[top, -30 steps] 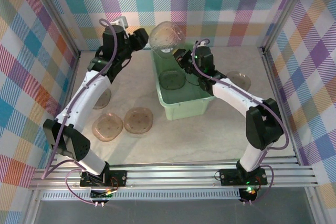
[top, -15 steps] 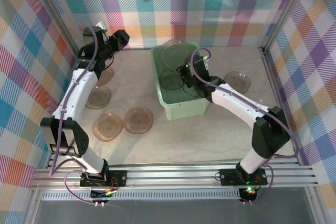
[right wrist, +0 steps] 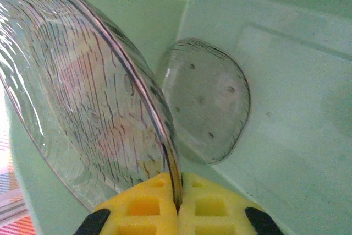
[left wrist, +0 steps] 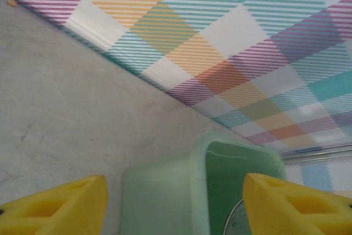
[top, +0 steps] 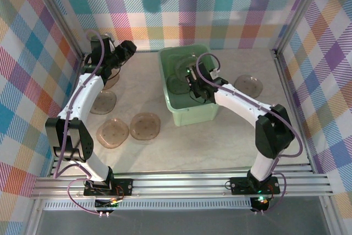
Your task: Place the plates into the plastic bin on the countertop
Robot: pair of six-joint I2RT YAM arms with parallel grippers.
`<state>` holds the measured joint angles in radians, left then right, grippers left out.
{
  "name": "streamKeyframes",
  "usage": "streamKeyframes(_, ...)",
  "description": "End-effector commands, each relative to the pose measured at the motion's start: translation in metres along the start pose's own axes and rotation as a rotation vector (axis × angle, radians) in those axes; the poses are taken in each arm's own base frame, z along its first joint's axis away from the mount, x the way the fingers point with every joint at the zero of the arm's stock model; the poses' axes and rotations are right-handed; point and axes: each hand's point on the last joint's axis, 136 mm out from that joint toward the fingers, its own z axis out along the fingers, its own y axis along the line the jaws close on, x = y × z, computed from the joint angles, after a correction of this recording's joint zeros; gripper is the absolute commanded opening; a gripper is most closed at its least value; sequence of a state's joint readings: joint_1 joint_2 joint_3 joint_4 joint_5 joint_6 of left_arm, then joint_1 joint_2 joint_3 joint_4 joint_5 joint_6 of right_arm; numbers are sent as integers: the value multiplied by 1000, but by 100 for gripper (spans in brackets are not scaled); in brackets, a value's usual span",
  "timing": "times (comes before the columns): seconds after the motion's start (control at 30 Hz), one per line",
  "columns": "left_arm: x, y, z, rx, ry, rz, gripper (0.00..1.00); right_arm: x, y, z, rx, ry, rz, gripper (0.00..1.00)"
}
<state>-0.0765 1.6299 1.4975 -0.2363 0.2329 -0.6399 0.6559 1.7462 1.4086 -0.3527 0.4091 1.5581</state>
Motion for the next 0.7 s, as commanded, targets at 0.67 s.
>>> streamKeyframes(0.67,-12,32,3,-174,45,121,67,30,-2,54,125,59,104,1)
